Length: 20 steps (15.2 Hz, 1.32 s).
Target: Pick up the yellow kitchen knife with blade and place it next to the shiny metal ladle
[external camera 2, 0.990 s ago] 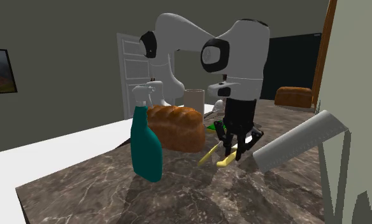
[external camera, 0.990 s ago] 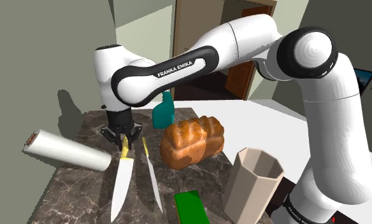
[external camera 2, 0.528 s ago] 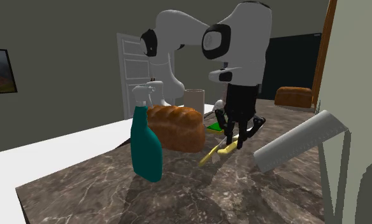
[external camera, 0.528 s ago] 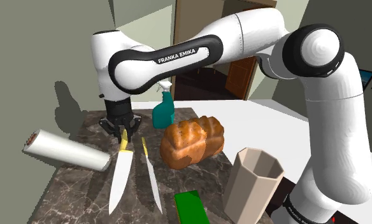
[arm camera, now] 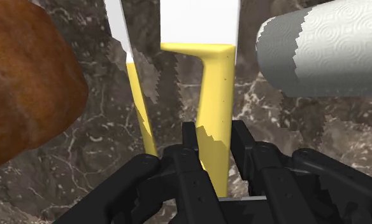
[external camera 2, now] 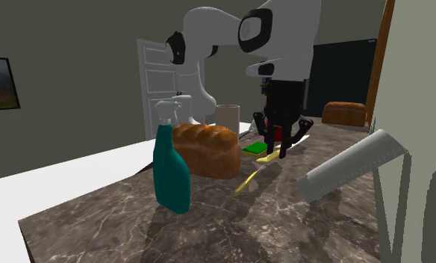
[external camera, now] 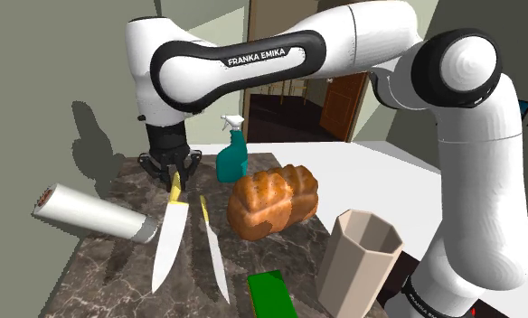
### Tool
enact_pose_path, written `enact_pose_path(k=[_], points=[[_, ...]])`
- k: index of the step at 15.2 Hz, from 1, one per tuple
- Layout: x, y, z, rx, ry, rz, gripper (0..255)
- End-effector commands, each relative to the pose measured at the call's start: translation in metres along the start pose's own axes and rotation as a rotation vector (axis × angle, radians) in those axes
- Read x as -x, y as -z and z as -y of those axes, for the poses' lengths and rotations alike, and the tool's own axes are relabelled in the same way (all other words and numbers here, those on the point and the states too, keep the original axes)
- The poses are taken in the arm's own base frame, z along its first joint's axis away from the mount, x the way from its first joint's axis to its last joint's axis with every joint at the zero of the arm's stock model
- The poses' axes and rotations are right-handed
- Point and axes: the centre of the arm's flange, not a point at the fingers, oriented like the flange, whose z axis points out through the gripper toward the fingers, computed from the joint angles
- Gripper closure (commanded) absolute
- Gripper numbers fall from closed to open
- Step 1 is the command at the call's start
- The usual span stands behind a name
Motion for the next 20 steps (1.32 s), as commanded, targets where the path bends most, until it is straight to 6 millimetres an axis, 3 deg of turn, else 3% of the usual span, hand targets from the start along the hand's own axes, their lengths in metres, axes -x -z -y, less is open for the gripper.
enact_pose_path(k=[1, 20], points=[[0.019, 0.003, -0.006, 0.0, 0.0, 0.0, 255], [0.262, 0.002, -0.068, 0.0, 0.0, 0.0, 255]])
